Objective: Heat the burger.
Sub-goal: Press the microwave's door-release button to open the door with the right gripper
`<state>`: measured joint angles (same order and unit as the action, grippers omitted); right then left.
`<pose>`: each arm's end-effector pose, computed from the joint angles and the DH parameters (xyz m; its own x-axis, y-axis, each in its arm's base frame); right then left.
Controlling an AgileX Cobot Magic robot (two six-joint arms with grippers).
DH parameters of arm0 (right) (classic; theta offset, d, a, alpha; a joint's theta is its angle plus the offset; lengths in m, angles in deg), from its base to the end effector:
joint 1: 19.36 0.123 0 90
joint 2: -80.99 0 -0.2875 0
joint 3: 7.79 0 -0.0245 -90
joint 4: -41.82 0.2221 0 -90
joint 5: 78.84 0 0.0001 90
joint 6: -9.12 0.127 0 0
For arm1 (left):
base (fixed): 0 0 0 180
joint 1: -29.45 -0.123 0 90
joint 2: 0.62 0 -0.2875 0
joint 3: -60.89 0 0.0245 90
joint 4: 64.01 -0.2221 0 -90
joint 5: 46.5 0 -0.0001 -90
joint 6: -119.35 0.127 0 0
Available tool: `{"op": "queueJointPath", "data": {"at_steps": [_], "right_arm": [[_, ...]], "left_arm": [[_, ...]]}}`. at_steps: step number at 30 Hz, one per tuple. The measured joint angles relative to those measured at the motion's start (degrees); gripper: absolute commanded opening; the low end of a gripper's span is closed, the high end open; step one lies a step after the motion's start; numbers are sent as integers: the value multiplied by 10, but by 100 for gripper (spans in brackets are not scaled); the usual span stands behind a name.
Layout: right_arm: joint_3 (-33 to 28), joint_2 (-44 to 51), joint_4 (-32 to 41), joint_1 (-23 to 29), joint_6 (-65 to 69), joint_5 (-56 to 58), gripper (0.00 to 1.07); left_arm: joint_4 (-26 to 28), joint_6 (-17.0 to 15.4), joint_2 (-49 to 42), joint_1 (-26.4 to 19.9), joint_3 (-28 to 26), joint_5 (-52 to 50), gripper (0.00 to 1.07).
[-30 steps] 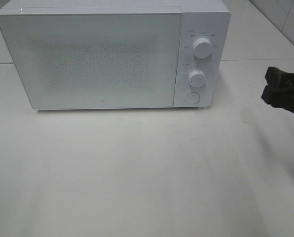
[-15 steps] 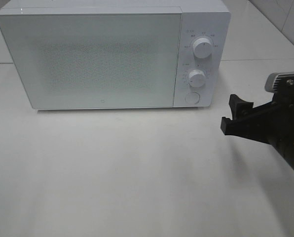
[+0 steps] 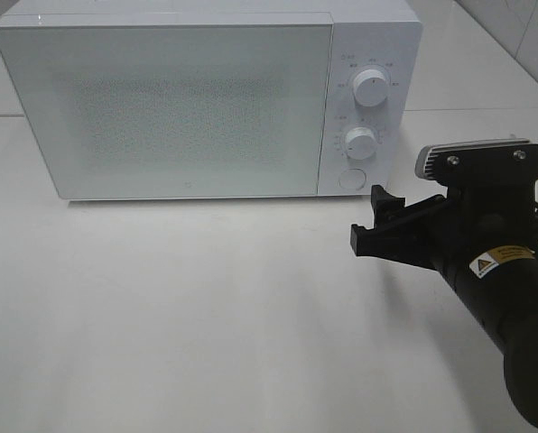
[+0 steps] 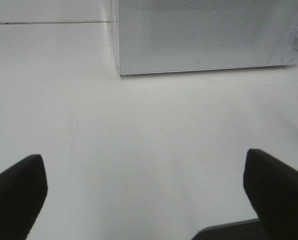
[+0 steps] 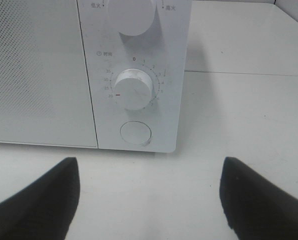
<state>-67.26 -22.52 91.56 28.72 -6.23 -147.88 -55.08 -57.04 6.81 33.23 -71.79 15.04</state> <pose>0.2291 0.1198 0.1762 -0.1639 -0.0446 -0.9855 -0.0381 0.9985 -0.0389 -0.0059 -0.0170 0.2531 -0.4395 0.0174 -0.8981 0.1826 0.9807 -0.0704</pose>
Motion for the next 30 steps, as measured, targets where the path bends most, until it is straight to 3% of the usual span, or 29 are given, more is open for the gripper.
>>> {"op": "queueJointPath", "data": {"at_steps": [6,9,12,14,15,16,17,22,24,30], "right_arm": [[2,-4,1,1,61,0,66],[2,-4,1,1,154,0,58],[2,-4,1,1,239,0,43],[2,-4,1,1,297,0,40],[2,-4,1,1,328,0,31],[2,-4,1,1,328,0,31],[2,-4,1,1,384,0,23],[2,-4,1,1,504,0,10],[2,-4,1,1,616,0,0],[2,-4,1,1,721,0,0]], "left_arm": [[0,0,0,0,0,0,100],[0,0,0,0,0,0,100],[0,0,0,0,0,0,100],[0,0,0,0,0,0,100],[0,0,0,0,0,0,100],[0,0,0,0,0,0,100],[0,0,0,0,0,0,100],[0,0,0,0,0,0,100],[0,0,0,0,0,0,100],[0,0,0,0,0,0,100]]}}
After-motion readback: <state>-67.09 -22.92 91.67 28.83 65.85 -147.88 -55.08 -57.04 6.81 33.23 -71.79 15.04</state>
